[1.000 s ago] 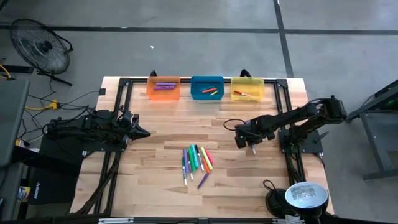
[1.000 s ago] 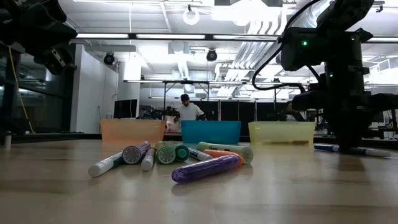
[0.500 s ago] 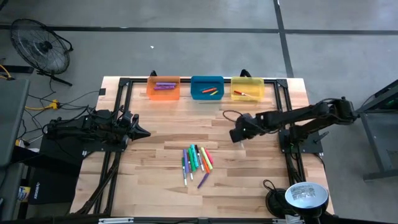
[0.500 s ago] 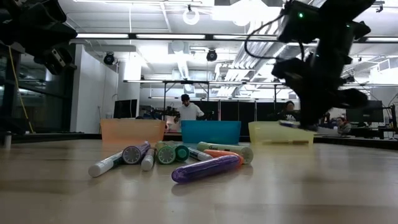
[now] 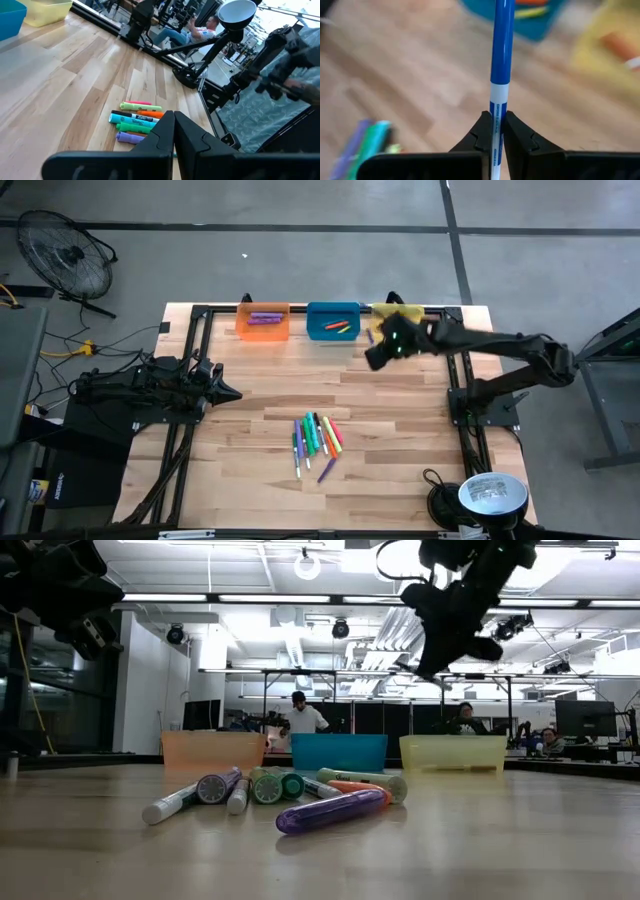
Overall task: Pick & Place Markers
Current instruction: Put the blue marker into the yellow bin
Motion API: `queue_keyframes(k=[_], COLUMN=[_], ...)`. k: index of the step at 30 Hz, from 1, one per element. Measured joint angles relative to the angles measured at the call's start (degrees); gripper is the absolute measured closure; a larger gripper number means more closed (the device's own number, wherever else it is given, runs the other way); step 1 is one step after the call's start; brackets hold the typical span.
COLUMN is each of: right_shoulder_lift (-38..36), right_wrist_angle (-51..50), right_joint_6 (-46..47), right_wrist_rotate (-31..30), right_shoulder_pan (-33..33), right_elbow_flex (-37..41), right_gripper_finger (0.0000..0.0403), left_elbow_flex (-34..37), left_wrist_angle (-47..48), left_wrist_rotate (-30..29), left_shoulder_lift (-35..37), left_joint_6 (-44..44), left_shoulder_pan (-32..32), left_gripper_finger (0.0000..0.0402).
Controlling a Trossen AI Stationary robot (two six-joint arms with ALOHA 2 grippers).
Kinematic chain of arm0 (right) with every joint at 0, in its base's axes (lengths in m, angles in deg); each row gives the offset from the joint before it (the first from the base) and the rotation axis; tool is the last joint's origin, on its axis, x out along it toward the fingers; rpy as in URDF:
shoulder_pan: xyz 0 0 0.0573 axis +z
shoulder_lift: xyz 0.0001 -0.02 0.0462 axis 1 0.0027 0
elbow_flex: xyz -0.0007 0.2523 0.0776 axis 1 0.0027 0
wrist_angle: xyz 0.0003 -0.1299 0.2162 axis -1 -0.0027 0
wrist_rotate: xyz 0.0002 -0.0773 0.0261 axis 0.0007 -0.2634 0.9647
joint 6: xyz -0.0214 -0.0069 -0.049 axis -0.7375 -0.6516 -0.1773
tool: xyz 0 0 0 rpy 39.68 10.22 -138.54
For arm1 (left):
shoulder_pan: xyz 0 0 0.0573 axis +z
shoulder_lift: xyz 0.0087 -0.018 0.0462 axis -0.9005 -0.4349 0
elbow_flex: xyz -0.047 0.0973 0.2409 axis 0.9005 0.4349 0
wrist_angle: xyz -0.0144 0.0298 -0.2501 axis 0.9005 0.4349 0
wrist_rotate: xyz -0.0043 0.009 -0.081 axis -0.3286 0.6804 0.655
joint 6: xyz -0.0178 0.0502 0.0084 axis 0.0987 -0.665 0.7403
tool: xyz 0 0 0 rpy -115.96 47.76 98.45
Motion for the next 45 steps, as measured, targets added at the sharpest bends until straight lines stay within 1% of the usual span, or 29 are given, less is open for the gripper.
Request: queue_keyframes(k=[5,9,14,21,28,33,39,41,45], right_shoulder_lift=[2.5,5.7,10.6,18.5,25.9,29.2,29.6,29.6,29.6], right_wrist_angle=[-11.7,-15.7,-17.0,-14.9,-12.5,-10.9,-8.3,-8.5,-9.1], right_joint_6=[-12.7,-23.3,-33.9,-47.6,-58.8,-63.8,-69.5,-70.1,-70.1], right_wrist_rotate=[-4.3,-7.7,-12.8,-22.0,-27.4,-26.9,-25.8,-25.3,-21.2], right_shoulder_pan=[-7.7,-12.1,-15.0,-15.5,-15.8,-17.8,-19.8,-20.4,-21.3], right_elbow_flex=[-8.2,-10.6,-10.7,-10.7,-10.7,-10.7,-10.7,-10.7,-10.7], right_gripper_finger=[0.0388,0.0388,0.0388,0.0388,0.0388,0.0385,0.0382,0.0373,0.0341], left_elbow_flex=[0.0,0.0,0.0,0.0,0.0,0.0,0.0,0.0,0.0], left_wrist_angle=[0.0,0.0,0.0,0.0,0.0,0.0,0.0,0.0,0.0], left_wrist_rotate=[0.0,0.0,0.0,0.0,0.0,0.0,0.0,0.0,0.0], left_shoulder_lift=[0.0,0.0,0.0,0.0,0.0,0.0,0.0,0.0,0.0], left_joint_6=[0.0,0.0,0.0,0.0,0.0,0.0,0.0,0.0,0.0], left_shoulder_pan=[0.0,0.0,0.0,0.0,0.0,0.0,0.0,0.0,0.0], left_gripper_finger=[0.0401,0.0401,0.0401,0.0401,0.0401,0.0401,0.0401,0.0401,0.0401])
